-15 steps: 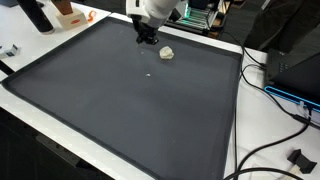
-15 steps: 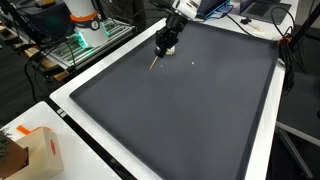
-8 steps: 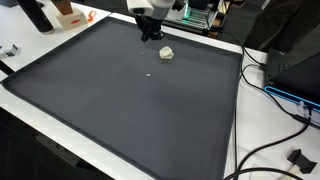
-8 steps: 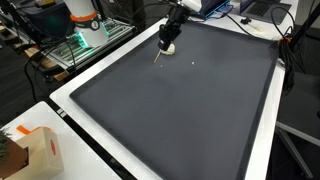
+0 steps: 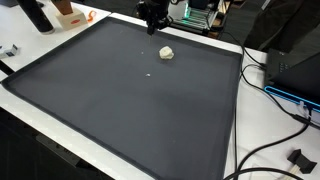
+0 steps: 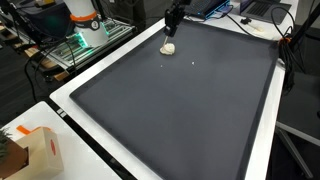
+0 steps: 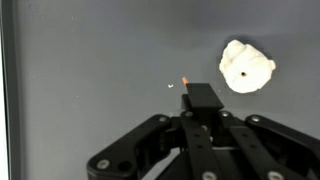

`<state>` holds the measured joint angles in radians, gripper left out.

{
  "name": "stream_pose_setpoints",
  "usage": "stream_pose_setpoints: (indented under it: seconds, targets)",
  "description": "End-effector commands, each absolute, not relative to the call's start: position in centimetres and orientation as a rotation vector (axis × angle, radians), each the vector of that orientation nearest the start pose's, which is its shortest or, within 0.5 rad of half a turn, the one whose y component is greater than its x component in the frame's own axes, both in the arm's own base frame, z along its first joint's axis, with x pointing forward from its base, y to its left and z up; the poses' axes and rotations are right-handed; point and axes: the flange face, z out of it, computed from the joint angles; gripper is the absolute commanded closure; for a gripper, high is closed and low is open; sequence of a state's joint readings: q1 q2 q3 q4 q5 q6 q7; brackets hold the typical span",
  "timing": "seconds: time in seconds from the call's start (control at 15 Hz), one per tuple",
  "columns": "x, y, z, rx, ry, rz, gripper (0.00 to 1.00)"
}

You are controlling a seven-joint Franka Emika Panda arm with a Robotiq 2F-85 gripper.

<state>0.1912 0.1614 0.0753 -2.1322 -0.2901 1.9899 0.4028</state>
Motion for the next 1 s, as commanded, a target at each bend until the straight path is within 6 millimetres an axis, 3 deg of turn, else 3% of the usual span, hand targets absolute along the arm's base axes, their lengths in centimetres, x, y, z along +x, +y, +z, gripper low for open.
stream_pose_setpoints:
  seconds: [0.0,0.73,0.8,0.87,0.93]
  targets:
    - [50.1,12.2,33.9,-3.341,-0.143,0.363,0.97]
    - [48.5,12.1,38.4,-3.085,-0.432,0.289,0.97]
    - [49.8,12.5,37.9,-3.127,-0.397,0.296,0.97]
    - [49.8,12.5,38.1,-3.125,-0.402,0.29,0.87]
    - [49.8,12.5,38.2,-3.125,-0.403,0.288,0.87]
